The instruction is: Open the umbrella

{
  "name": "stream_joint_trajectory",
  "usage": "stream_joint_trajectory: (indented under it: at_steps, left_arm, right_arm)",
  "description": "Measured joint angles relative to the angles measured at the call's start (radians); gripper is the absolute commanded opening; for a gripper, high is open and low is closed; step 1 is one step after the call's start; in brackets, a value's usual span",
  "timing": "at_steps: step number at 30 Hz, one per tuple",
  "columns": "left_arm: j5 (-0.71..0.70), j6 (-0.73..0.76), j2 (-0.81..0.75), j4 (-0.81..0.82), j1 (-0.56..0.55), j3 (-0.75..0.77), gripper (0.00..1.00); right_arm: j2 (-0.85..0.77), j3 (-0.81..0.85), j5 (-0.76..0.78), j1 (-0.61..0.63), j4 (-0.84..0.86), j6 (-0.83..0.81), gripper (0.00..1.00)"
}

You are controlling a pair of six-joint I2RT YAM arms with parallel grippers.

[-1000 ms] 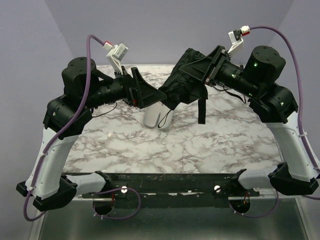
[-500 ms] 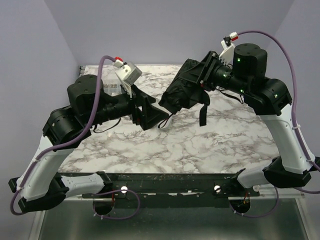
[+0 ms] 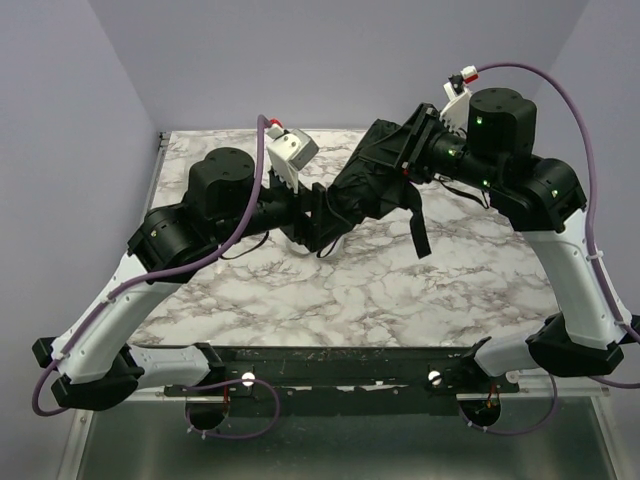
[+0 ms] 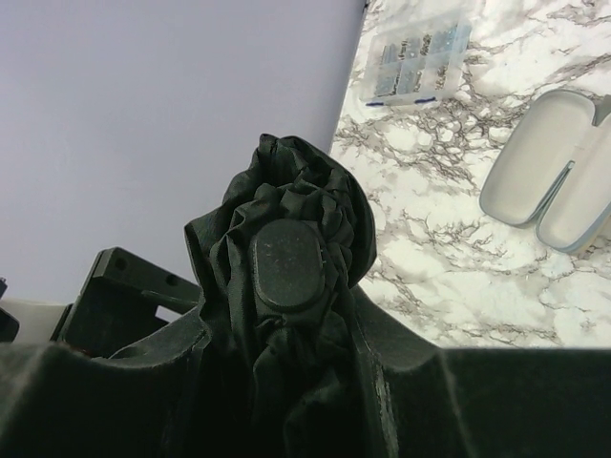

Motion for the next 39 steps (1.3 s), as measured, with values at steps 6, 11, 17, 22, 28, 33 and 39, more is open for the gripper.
stream_joint_trajectory:
  at_steps: [6,11,17,22,28,33,39]
  left_arm:
    - [-0.005,-0.001,0.016,0.021,-0.026,0.000,0.72]
    - [-0.035,0.000,0.066,0.012,-0.073,0.027,0.65]
    - [-0.074,0.001,0.120,-0.023,-0.103,0.076,0.34]
    - [-0.089,0.004,0.124,-0.031,-0.110,0.081,0.26]
    - [-0.095,0.024,0.072,0.033,-0.118,0.003,0.26]
    - [-0.102,0.034,-0.131,0.042,-0.122,-0.229,0.36]
    - [-0.119,0.031,-0.214,-0.031,-0.127,-0.283,0.72]
  right_arm:
    - [-0.002,0.002,0.000,0.000,0.000,0.001,0.01]
    - [-0.002,0.011,0.004,-0.003,-0.017,0.001,0.01]
    - [-0.002,0.029,0.021,-0.008,-0.047,0.000,0.01]
    - [-0.002,0.037,0.033,-0.008,-0.063,0.000,0.01]
    - [0.048,0.186,0.084,0.002,-0.176,-0.022,0.01]
    - [0.073,0.234,0.109,0.010,-0.203,-0.026,0.01]
    - [0.069,0.230,0.129,0.005,-0.184,-0.026,0.01]
